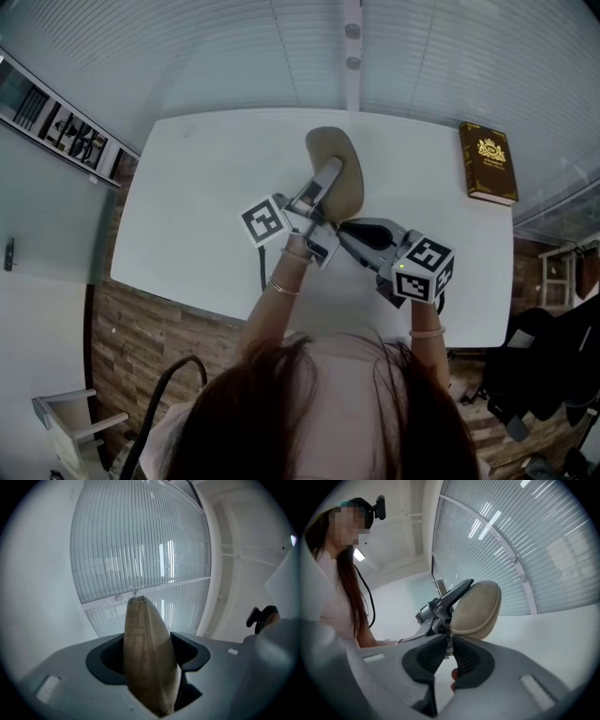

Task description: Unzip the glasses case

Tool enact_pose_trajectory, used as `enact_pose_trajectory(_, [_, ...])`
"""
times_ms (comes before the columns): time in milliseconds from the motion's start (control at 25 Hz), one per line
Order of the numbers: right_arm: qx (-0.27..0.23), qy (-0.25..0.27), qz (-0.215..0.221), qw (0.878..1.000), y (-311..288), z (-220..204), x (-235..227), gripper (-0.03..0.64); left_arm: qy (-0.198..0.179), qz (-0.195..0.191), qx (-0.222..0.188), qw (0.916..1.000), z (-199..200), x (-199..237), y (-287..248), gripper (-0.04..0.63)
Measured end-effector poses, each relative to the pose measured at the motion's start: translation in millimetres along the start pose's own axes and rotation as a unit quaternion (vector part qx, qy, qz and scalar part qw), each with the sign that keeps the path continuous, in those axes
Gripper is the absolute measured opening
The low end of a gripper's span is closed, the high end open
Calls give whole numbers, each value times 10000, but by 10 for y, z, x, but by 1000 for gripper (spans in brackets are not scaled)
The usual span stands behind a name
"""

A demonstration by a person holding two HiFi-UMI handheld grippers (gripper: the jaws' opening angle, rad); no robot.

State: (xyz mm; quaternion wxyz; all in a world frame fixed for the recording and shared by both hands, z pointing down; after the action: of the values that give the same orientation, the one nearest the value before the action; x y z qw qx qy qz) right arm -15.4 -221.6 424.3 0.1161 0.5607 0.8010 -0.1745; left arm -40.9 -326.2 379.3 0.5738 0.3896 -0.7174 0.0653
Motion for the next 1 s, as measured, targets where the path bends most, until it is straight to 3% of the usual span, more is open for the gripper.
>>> enact_pose_trajectory(280, [-134, 34, -213, 9997, 63, 54, -89, 48, -1028, 363, 208, 9938, 20, -13, 43, 293])
enact_pose_trajectory(400, [-183, 126, -405, 9989, 93, 69, -144, 48, -1877, 477, 320, 9805, 71, -38, 63, 293])
enact_pose_trajectory(520, [-294, 265, -666, 9970, 133, 116, -212, 48, -2436, 613, 415, 9670, 68, -109, 69, 293])
enact_pose_trajectory(1000, [-770, 934, -1643, 9790, 335, 427, -446, 25, -3676, 1003, 552, 9229, -30, -262, 217, 293])
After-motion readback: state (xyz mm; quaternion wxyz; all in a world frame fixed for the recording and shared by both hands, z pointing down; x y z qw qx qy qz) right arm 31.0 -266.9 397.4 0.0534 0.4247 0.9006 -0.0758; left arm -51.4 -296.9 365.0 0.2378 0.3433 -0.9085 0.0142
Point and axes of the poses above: the fingertips, and each gripper's own axes: y backward along the fingers, x to its left, z out of its top, the point moved 1 cm from there along y, backward along the fingers, and after that the axes turned 1 degree about -y, right-handed, at the moved point
